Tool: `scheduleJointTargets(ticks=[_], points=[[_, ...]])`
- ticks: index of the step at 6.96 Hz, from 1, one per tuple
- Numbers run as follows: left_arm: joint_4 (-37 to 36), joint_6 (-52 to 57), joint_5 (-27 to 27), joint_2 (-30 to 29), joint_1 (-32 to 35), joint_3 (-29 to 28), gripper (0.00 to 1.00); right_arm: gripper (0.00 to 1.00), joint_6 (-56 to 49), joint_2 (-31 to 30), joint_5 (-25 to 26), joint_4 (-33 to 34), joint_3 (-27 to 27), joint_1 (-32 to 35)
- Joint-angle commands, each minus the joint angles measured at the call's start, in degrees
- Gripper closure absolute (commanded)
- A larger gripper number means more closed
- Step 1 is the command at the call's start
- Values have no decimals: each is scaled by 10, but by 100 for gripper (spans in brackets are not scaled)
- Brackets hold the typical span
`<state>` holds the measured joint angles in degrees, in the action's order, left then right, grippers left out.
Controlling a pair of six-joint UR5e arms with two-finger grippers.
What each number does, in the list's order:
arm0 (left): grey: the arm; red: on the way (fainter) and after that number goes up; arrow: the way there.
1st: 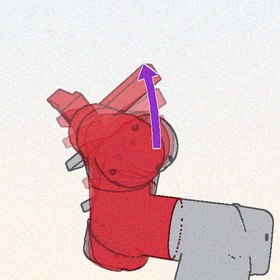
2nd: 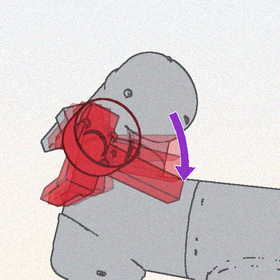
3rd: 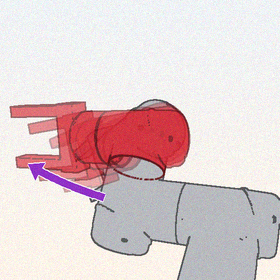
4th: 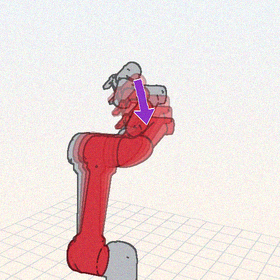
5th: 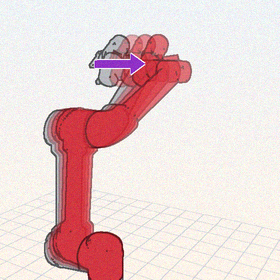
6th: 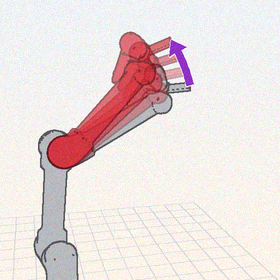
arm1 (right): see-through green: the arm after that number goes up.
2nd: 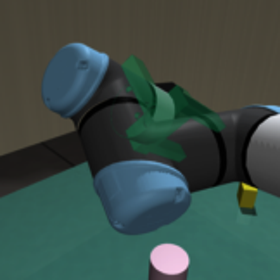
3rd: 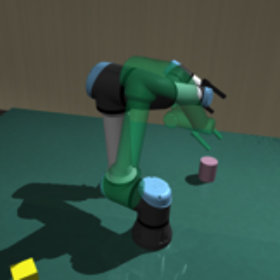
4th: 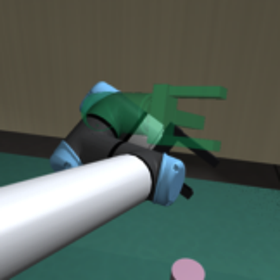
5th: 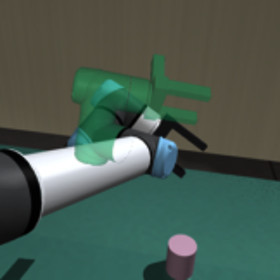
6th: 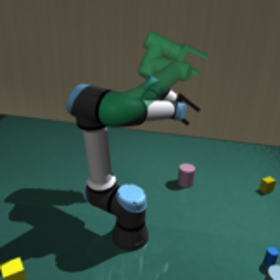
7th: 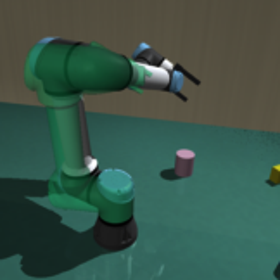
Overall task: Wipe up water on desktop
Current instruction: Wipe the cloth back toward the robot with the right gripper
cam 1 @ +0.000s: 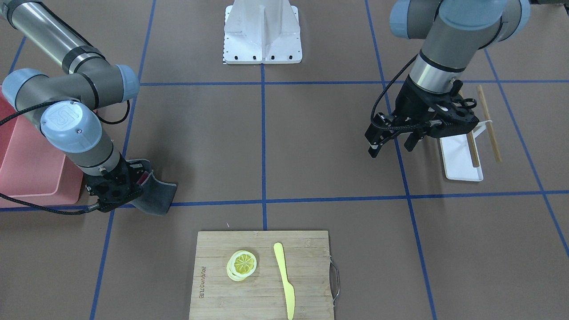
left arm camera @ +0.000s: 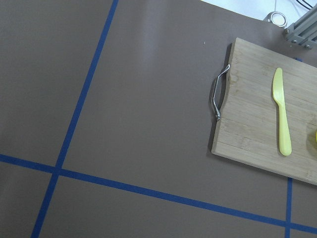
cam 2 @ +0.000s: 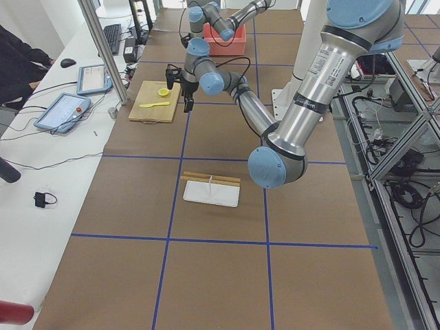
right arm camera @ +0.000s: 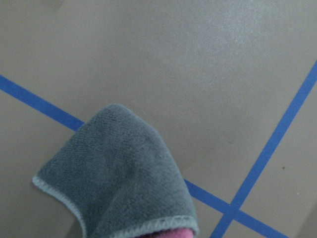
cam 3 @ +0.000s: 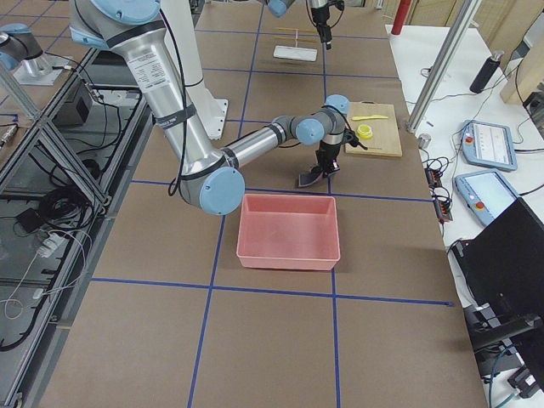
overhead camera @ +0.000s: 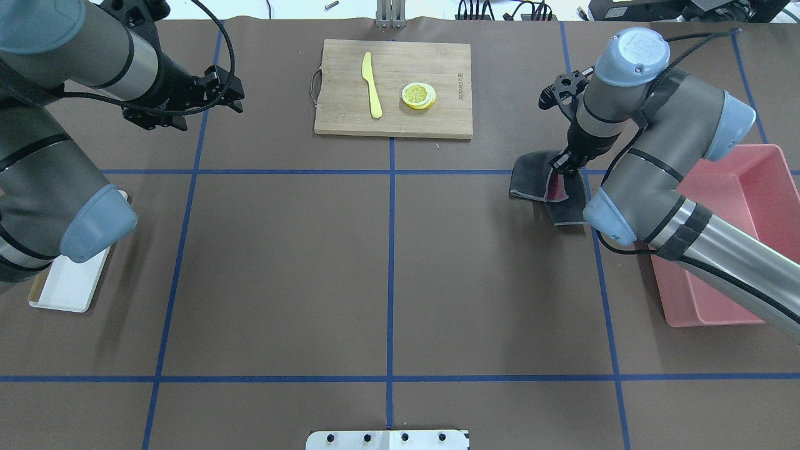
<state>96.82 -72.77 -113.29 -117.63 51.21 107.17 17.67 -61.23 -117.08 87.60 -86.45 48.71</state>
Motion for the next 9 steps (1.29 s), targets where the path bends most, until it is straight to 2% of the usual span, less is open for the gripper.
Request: scheduleJointTargets(ticks=[1,2,5,8,9], points=[[0,0,0,2,1,0,2,100,10,-7,3,-1,-28,-42],[0,0,0,3,1,0,2,100,38,-19,4,-1,-46,-66],[0,0,1,4,2,1,2,100,88,-125,-2,6,-195,-113],[0,1,1,4,4,1,2,100,198,-207,1,6,-319,-208],[0,1,0,5,4,1,2,100,201,-209,-2,6,-329,-217]])
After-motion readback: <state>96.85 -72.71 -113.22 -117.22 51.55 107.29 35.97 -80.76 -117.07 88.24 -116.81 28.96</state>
